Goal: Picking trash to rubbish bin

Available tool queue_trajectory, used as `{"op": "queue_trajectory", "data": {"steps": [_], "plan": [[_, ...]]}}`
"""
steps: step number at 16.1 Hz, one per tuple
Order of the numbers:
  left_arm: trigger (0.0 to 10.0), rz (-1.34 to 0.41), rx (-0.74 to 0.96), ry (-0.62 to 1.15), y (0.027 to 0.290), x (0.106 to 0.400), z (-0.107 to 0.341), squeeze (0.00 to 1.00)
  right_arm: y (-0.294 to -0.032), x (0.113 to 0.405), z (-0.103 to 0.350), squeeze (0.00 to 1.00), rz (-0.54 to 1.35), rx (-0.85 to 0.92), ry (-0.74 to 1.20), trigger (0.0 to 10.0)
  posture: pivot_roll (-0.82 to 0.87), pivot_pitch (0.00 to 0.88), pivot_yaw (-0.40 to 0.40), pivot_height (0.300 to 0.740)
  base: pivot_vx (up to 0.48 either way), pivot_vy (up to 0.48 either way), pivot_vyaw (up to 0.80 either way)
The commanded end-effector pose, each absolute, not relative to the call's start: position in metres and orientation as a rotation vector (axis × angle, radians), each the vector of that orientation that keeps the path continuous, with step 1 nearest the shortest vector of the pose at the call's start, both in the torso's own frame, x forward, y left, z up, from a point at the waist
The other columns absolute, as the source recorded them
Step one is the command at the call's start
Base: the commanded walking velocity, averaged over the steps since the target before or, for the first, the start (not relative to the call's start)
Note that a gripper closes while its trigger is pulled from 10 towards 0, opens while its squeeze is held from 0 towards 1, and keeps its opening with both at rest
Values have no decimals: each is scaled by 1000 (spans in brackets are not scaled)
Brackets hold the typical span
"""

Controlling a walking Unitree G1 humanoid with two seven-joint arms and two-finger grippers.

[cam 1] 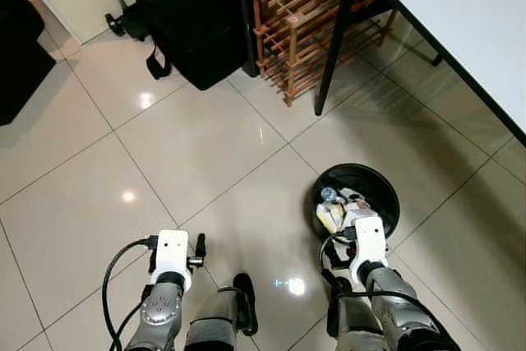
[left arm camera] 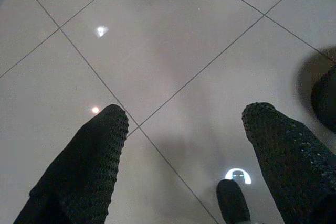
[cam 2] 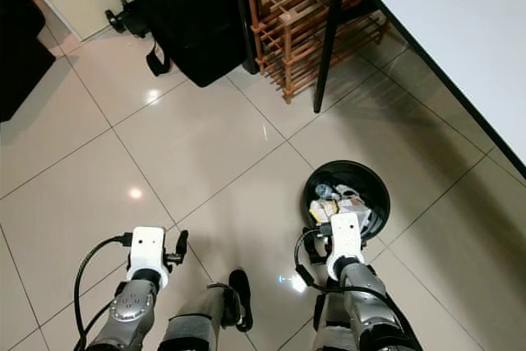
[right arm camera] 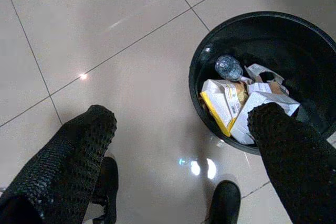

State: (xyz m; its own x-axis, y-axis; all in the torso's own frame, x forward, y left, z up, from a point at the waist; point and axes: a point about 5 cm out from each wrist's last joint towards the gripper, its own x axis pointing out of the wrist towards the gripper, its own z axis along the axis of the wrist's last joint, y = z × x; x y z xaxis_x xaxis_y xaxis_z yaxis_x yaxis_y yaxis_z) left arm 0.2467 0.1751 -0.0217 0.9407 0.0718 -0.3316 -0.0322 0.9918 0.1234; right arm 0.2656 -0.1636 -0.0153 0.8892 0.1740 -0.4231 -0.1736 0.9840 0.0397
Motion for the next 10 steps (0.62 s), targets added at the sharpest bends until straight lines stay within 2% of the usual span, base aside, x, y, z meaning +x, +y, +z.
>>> {"op": "queue_trajectory", "data": {"steps": [1, 4, 10], "plan": [[10000, 63, 119, 406, 179, 234, -33, 0, -163, 256, -25, 0, 181, 9, 483, 10000, 40, 321, 112, 740, 0, 364, 0], [10000, 62, 119, 408, 179, 233, -33, 0, -161, 255, -26, 0, 183, 10, 488, 10000, 39, 327, 111, 740, 0, 328, 0], [10000, 62, 127, 408, 179, 233, -34, 0, -161, 255, -26, 0, 182, 10, 489, 10000, 41, 331, 110, 740, 0, 0, 0]]}}
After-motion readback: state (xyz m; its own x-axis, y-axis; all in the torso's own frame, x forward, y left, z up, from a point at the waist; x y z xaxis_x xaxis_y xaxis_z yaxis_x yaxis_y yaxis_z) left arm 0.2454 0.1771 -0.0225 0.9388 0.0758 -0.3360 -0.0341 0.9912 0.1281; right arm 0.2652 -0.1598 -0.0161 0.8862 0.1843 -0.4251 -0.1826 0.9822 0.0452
